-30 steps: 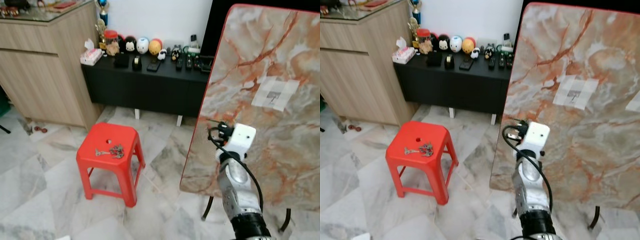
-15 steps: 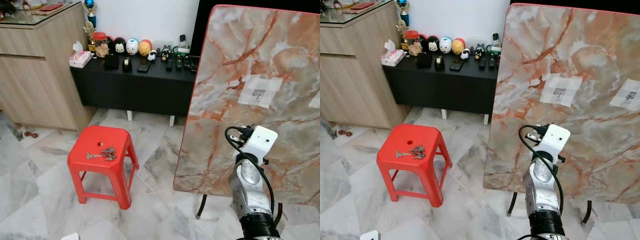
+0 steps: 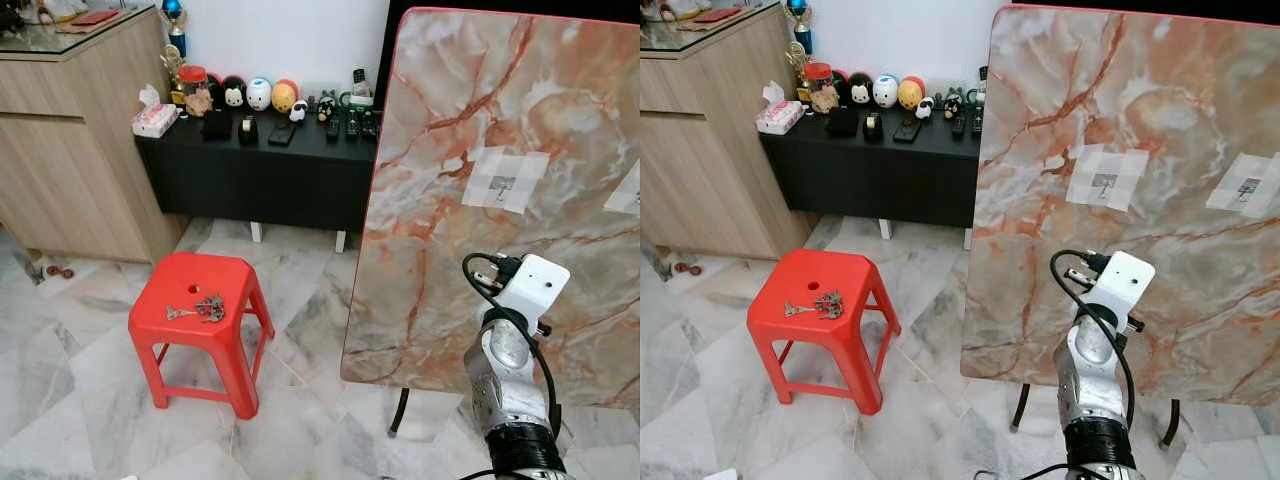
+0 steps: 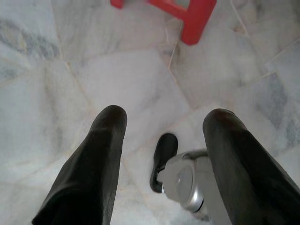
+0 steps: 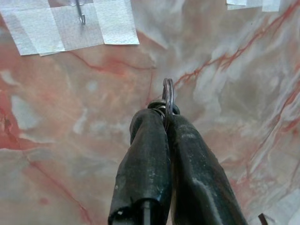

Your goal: Hang keys on a hook

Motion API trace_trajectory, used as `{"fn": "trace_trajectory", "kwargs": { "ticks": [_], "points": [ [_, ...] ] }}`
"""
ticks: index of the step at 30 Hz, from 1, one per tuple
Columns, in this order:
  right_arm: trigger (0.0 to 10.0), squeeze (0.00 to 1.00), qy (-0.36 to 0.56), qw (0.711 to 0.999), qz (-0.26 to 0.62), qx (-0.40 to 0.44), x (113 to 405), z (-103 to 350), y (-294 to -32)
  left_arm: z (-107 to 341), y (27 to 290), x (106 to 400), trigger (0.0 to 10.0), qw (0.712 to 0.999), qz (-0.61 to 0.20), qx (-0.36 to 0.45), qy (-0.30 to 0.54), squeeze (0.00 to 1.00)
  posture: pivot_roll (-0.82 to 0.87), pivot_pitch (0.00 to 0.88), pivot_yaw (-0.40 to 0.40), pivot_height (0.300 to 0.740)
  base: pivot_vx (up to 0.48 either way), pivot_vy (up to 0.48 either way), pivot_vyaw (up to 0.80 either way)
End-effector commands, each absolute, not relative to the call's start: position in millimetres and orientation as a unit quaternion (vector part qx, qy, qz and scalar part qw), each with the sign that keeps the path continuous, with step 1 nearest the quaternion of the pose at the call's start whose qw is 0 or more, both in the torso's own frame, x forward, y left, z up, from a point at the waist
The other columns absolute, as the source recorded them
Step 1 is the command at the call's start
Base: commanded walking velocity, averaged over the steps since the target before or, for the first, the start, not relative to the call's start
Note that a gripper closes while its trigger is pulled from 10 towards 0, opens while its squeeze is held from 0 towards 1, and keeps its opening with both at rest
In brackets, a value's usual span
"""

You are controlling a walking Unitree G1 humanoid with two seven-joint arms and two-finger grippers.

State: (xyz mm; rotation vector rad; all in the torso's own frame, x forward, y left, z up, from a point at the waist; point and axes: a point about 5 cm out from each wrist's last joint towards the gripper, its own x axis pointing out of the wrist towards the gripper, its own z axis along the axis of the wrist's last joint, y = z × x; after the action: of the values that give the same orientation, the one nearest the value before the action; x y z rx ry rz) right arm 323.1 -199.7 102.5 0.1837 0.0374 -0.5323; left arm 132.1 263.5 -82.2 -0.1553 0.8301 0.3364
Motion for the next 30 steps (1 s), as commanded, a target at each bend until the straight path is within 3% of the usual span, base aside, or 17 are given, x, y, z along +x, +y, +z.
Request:
{"fn": "trace_trajectory", "kwargs": {
  "ticks": [1, 16, 30],
  "points": [
    [10.0, 0.0, 0.021, 0.958, -0.267, 0.102, 325, 104, -201, -85, 255, 135, 10.0, 0.896, 0.158, -0.082, 0.406, 0.0, 0.17, 0.0, -0.059, 0.74, 0.0, 0.0, 0.0],
    [10.0, 0.0, 0.02, 0.961, -0.257, 0.103, 330, 106, -195, -84, 245, 143, 10.0, 0.901, 0.152, -0.083, 0.399, 0.0, 0.17, 0.0, -0.062, 0.74, 0.0, 0.0, 0.0],
    [10.0, 0.0, 0.026, 0.959, -0.259, 0.112, 331, 103, -192, -81, 225, 164, 10.0, 0.91, 0.138, -0.081, 0.383, 0.0, 0.17, 0.0, -0.059, 0.74, 0.266, 0.0, 0.0]
  ]
}}
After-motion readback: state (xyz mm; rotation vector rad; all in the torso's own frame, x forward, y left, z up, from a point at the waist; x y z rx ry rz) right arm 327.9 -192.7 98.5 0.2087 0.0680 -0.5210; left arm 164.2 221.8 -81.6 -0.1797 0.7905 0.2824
